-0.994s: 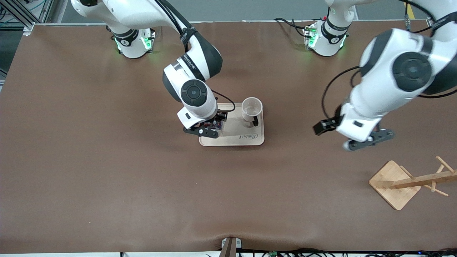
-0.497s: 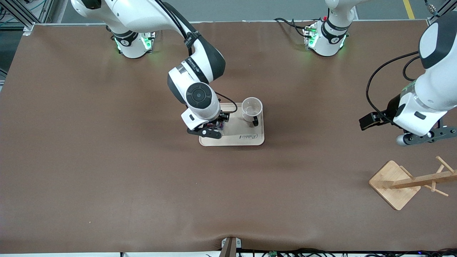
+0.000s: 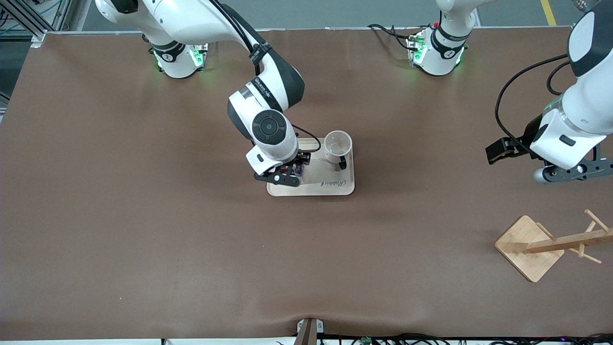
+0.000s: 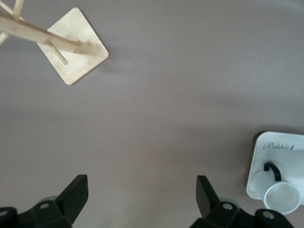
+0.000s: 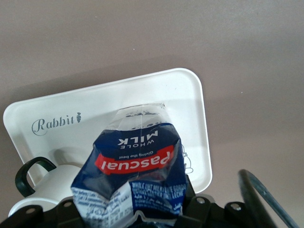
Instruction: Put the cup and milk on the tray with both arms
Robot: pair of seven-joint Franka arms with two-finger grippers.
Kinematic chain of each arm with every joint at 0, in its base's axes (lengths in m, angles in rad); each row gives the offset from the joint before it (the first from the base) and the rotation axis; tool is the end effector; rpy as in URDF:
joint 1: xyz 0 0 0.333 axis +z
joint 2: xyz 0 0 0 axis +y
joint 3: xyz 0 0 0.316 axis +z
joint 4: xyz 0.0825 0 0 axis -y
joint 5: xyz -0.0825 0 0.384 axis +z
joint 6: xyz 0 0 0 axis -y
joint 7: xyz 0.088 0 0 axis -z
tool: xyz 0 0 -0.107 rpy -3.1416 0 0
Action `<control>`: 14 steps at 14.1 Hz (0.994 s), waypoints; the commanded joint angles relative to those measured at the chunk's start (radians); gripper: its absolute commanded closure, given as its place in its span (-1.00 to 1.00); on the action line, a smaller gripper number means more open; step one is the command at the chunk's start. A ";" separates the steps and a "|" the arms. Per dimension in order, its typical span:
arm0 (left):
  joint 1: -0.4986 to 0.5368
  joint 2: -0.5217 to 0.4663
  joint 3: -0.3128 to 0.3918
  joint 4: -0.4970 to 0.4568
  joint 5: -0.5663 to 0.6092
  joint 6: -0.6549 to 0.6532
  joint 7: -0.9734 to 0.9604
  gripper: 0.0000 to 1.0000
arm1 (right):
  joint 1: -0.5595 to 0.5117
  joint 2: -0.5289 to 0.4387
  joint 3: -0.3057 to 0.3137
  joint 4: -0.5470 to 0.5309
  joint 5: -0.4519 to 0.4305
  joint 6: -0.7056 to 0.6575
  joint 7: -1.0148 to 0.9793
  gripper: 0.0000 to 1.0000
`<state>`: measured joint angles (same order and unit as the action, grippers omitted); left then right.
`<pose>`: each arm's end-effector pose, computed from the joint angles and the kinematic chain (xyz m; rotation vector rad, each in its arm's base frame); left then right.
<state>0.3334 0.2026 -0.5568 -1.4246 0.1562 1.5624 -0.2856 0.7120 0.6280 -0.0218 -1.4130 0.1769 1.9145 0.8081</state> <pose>0.6015 -0.0854 0.5905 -3.0829 -0.1051 0.0328 0.5349 0.4616 0.3235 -3.0900 0.2864 0.3019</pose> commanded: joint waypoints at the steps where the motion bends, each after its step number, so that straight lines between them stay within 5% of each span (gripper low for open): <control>1: 0.013 -0.060 0.023 -0.004 0.003 -0.022 0.101 -1.00 | 0.001 0.016 0.000 0.022 -0.010 -0.003 0.017 -0.71; 3: -0.074 -0.091 0.137 -0.008 -0.018 -0.022 0.127 -1.00 | 0.000 0.016 0.000 0.023 -0.010 -0.003 0.019 -1.00; 8: -0.255 -0.184 0.406 -0.069 -0.099 -0.025 0.307 -1.00 | 0.001 0.016 0.000 0.022 -0.019 -0.005 0.017 -1.00; 14: -0.315 -0.232 0.457 -0.113 -0.135 -0.025 0.284 -1.00 | 0.000 0.013 0.000 0.028 -0.019 -0.005 0.016 -1.00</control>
<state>0.0369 0.0005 -0.1187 -1.5070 0.0376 1.5353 0.0011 0.7120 0.6327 -0.0235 -1.4105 0.1733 1.9145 0.8093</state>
